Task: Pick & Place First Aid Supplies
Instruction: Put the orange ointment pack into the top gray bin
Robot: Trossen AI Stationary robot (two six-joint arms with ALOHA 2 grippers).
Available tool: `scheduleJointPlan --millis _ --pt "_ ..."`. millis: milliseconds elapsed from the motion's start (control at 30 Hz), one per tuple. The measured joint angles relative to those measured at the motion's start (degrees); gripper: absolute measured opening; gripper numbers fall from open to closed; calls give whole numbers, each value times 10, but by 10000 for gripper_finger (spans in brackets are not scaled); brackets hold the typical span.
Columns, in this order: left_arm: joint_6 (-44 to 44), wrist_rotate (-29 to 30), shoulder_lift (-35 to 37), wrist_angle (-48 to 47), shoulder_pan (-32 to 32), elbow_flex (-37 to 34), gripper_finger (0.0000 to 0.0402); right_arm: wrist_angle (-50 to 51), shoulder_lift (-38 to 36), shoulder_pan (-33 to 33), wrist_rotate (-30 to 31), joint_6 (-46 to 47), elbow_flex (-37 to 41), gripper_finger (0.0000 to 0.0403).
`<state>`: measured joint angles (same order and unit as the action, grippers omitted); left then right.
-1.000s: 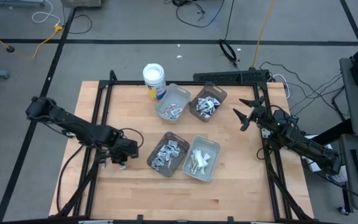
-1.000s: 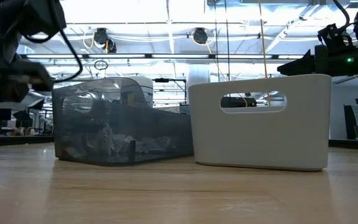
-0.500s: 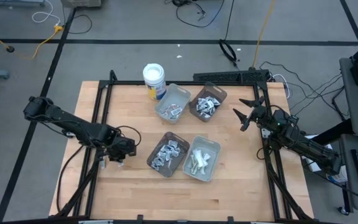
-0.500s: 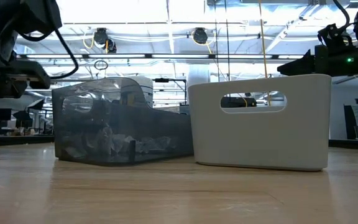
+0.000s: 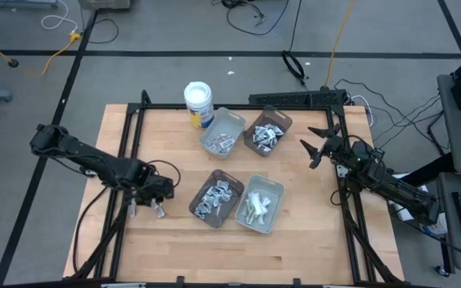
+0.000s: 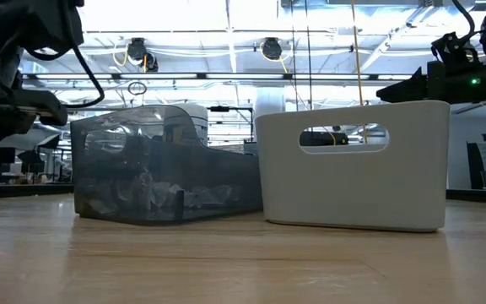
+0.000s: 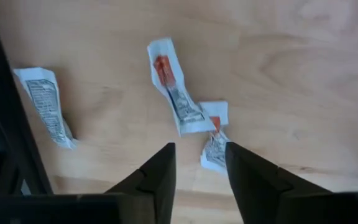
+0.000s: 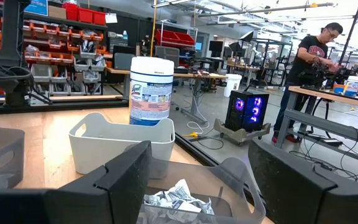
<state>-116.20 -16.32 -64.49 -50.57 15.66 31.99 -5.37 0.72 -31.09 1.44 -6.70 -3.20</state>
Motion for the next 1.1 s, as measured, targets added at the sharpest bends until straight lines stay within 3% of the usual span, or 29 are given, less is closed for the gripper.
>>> scheduleJointPlan --millis 267,533,733,833,1033,1100 --pt "-39 5 0 -81 -27 -3 178 0 0 0 0 0 0 263" --pt "-41 19 -61 16 -38 -30 182 0 0 0 0 0 0 263" --pt "-38 11 -81 14 -41 -29 179 0 0 0 0 0 0 263" --pt "-17 11 -82 14 -46 -29 152 0 0 0 0 0 0 263" --pt "36 1 -82 12 -58 -26 32 0 0 0 0 0 0 263" --pt "48 -2 -77 -7 -58 -24 11 0 0 0 0 0 0 263"
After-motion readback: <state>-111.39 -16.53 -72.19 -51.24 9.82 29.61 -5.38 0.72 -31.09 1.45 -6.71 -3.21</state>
